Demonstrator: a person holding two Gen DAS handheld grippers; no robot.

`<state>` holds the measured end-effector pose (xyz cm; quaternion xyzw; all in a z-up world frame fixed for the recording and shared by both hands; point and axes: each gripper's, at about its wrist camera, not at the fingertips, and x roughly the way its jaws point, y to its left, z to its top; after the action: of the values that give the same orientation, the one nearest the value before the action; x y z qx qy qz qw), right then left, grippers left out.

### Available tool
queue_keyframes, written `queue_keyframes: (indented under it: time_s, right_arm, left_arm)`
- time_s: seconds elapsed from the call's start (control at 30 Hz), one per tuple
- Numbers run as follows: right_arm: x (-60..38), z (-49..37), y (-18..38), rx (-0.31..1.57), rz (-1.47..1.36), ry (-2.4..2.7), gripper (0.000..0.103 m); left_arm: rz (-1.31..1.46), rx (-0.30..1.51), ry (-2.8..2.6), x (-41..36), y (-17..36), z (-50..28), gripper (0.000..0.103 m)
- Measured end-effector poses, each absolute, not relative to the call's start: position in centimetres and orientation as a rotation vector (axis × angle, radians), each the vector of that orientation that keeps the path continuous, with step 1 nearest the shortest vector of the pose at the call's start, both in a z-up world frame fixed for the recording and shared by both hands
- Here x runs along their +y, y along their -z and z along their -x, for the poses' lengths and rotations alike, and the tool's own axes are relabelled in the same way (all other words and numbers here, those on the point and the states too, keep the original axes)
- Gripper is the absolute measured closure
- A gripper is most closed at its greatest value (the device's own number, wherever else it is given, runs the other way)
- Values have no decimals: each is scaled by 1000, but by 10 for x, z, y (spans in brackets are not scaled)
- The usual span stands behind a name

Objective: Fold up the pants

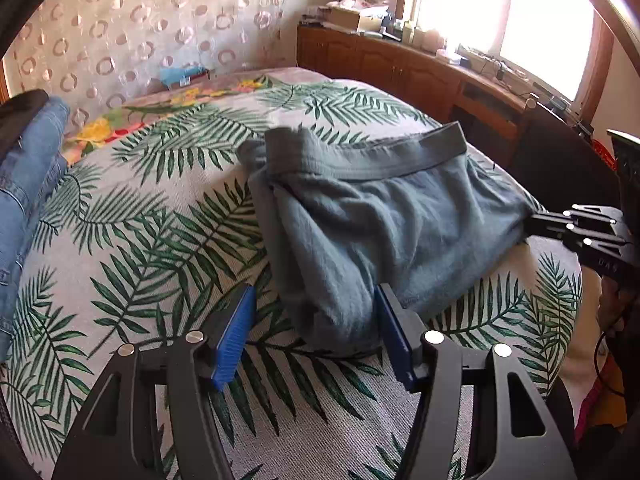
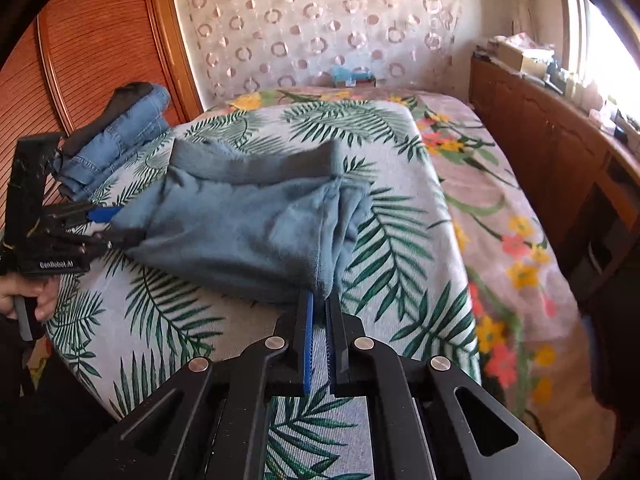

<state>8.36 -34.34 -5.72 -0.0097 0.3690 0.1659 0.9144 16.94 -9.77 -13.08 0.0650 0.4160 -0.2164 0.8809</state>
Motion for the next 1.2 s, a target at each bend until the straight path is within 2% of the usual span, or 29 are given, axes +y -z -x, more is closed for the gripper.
queue_keyframes:
  time_s: [0.07,0.13,0.3,1.2]
  right_arm:
    - [-342,-83,57,757,11,-345,98]
    - [-343,-83,56,757,7,-345,98]
    - [-349,-85,55,754,-7,-356,98]
    - [-364,-40,41,808,-20,-421,98]
  left_arm:
    - [-122,864,464,-97,128,-169,54]
    - [-105,875,493,-98,128,-169,75]
    - [-97,864,494,-99,124,-165,90]
    - [-132,835,488,-100,110,-107,92]
